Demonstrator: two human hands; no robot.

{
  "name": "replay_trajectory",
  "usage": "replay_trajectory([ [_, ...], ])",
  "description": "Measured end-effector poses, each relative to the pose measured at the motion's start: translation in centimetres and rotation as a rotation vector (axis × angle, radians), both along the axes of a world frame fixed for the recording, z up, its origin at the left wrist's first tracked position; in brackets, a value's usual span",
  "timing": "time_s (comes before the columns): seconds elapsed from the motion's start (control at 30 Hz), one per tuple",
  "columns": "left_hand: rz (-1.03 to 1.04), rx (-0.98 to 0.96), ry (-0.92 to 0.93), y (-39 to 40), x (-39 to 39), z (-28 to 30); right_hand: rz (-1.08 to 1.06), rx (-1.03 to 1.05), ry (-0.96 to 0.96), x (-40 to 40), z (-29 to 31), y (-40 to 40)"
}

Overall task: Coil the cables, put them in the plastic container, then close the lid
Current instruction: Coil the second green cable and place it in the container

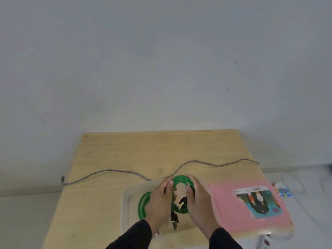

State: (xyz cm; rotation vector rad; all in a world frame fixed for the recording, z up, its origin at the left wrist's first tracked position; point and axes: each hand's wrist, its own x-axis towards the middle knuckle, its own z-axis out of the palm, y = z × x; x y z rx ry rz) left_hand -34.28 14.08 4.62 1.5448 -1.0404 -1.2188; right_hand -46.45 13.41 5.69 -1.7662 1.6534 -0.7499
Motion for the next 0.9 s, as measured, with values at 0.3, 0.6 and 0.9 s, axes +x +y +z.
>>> replay_trajectory([
  [0.3, 0.066, 0.167, -0.179, -0.1, -2.5, -2.5, 0.041, 0.161, -0.014, -2.2, -2.9, -0.9],
  [0.6, 0.058, 0.137, -0.425, 0.0, -3.4, -2.9, 0.139, 0.34, 0.128, -3.0, -4.4, -1.5],
  [0.9, -0.212, 0.049, -0.78, 0.4, -4.6, -3.3, 0.346, 0.136, 0.495, -2.8, -3.2, -0.6],
])
